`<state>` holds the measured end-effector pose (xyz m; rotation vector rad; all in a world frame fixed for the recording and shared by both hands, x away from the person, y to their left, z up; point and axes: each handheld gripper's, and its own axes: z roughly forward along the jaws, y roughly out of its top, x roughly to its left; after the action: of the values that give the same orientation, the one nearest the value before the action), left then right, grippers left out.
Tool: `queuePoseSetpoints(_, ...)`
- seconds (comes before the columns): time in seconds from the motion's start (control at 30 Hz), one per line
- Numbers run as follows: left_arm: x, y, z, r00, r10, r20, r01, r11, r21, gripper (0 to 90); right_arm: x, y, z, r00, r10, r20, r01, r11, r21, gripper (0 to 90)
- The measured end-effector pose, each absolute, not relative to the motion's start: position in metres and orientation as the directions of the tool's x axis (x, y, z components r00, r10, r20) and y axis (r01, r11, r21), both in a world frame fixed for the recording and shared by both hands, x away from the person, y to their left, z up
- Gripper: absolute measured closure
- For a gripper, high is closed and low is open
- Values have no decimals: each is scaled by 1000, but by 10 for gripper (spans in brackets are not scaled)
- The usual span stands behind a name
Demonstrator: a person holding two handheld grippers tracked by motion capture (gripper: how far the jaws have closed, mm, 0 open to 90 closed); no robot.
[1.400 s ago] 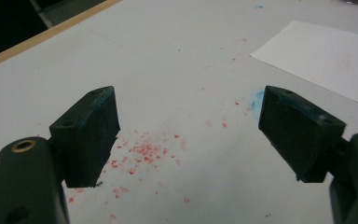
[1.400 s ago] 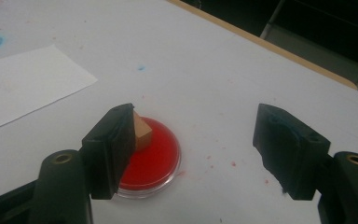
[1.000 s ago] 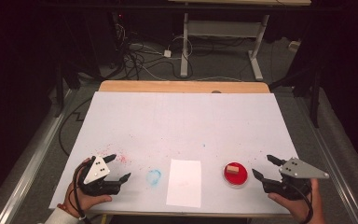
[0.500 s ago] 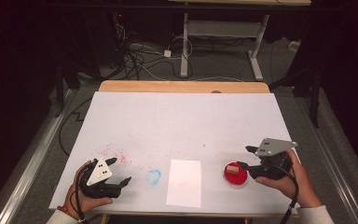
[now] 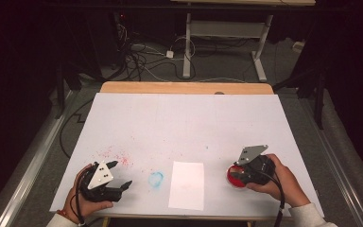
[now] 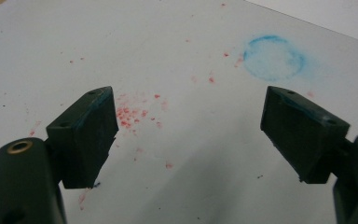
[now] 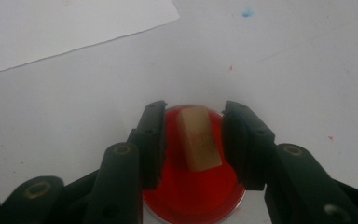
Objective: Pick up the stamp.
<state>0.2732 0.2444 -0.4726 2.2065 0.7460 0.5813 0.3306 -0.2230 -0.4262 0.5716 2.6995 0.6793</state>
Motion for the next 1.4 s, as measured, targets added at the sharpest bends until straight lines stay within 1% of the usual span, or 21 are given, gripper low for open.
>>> queuePoseSetpoints(0.03,273,244,-473,730,660,177,334,-572,749,179,331,-223,-428,-877,446,-180,309,809,500,652)
queuePoseSetpoints(0.13,274,244,-473,731,660,175,337,-571,749,179,332,-224,-431,-873,452,-185,318,813,488,658)
queuePoseSetpoints(0.17,274,244,-473,732,659,173,338,-571,748,179,334,-225,-435,-876,446,-184,315,818,481,687)
queuePoseSetpoints(0.2,274,244,-473,732,659,173,338,-571,748,180,334,-225,-435,-876,446,-184,315,818,481,687)
queuePoseSetpoints(0.23,274,244,-473,731,660,173,339,-571,748,180,334,-224,-436,-878,443,-182,315,820,478,749)
queuePoseSetpoints(0.27,274,244,-473,731,660,173,339,-572,747,180,334,-224,-437,-878,444,-178,316,818,480,756)
queuePoseSetpoints(0.47,274,245,-473,732,660,171,338,-569,749,180,333,-225,-435,-869,459,-187,326,813,483,760)
queuePoseSetpoints(0.6,274,245,-473,731,660,172,338,-570,748,180,331,-228,-427,-866,469,-176,325,793,515,761)
queuePoseSetpoints(0.77,274,246,-473,726,665,178,336,-568,751,181,324,-235,-411,-840,510,-185,340,761,553,761)
queuePoseSetpoints(0.8,274,246,-473,723,668,177,337,-564,754,180,322,-239,-402,-830,528,-178,346,739,578,761)
queuePoseSetpoints(1.03,274,246,-472,724,667,176,334,-562,757,180,311,-247,-383,-811,556,-184,335,698,633,761)
queuePoseSetpoints(1.4,273,246,-472,722,667,183,328,-564,758,181,304,-247,-376,-803,558,-207,321,700,638,761)
